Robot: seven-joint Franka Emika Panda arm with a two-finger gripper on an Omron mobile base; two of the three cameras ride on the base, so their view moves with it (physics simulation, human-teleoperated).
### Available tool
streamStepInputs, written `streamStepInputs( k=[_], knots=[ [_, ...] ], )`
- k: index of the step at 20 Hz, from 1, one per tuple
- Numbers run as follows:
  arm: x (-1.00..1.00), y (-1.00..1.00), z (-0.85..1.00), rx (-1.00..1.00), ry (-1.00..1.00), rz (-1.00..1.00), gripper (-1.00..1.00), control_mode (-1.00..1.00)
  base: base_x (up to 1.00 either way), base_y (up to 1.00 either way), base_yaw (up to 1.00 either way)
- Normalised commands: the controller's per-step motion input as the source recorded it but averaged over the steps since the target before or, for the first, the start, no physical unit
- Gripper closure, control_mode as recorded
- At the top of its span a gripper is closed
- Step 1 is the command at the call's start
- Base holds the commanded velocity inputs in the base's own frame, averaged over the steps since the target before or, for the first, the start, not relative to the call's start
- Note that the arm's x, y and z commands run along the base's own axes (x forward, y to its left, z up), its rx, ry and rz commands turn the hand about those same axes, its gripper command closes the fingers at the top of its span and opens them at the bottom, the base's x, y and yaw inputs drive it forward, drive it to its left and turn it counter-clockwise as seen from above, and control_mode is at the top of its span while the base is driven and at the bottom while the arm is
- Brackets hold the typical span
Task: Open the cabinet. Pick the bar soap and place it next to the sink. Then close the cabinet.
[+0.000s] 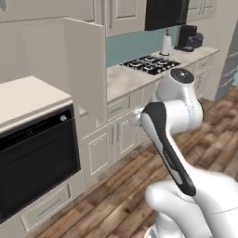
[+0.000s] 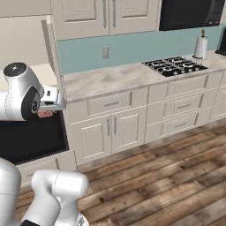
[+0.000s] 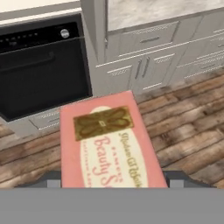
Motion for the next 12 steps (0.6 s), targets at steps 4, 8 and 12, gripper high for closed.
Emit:
streamStepInputs(
  k=[4, 8, 12],
  knots=[
    [0.0, 0.0, 0.0, 0.0, 0.0, 0.0, 1.0, 1.0, -0.19, -0.06, -0.41],
    [0.0, 0.0, 0.0, 0.0, 0.0, 0.0, 1.0, 1.0, -0.21, -0.05, -0.42],
    [0.0, 0.0, 0.0, 0.0, 0.0, 0.0, 1.0, 1.0, -0.18, -0.04, -0.41]
  ],
)
